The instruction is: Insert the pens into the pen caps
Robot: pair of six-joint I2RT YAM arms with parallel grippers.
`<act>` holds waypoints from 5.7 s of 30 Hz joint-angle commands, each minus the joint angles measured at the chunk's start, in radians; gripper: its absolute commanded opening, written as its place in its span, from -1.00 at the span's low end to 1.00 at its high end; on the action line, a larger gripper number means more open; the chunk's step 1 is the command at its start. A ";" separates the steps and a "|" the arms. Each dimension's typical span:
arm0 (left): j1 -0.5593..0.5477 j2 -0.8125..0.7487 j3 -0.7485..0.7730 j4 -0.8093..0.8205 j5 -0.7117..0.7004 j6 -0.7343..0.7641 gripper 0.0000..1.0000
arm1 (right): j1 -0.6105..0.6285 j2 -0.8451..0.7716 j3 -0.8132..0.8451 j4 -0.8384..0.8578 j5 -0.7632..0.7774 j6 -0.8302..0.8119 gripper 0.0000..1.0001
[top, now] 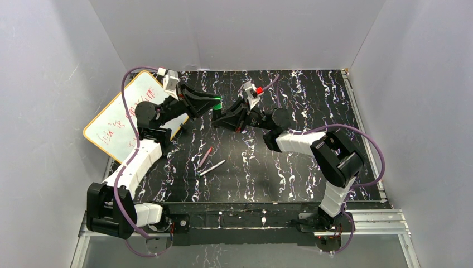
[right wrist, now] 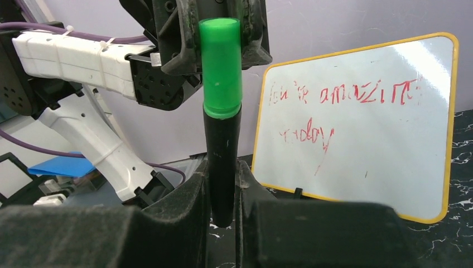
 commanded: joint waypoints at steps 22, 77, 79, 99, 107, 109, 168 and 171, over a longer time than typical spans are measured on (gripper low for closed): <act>0.003 -0.001 -0.033 0.022 0.084 0.009 -1.00 | 0.001 -0.047 0.035 -0.039 -0.038 -0.074 -0.97; 0.003 -0.085 -0.181 -0.016 0.136 0.018 -1.00 | 0.000 -0.019 0.112 -0.165 -0.029 -0.131 -0.97; 0.003 -0.085 -0.181 -0.018 0.136 0.020 -1.00 | 0.000 -0.015 0.120 -0.172 -0.027 -0.135 -0.97; 0.000 -0.116 -0.189 -0.142 0.135 0.098 -0.99 | -0.015 -0.010 0.189 -0.197 -0.030 -0.157 -0.97; -0.007 -0.120 -0.183 -0.240 0.125 0.170 -0.99 | -0.029 -0.029 0.213 -0.220 -0.027 -0.177 -0.97; -0.010 -0.117 -0.181 -0.260 0.124 0.184 -0.99 | -0.029 -0.026 0.226 -0.220 -0.030 -0.175 -0.97; -0.273 0.156 0.052 -1.381 -0.944 0.728 0.67 | -0.272 0.241 0.568 -1.739 0.568 -0.557 -0.97; -0.279 0.195 0.059 -1.405 -0.978 0.721 0.43 | -0.273 0.256 0.574 -1.752 0.577 -0.562 -0.97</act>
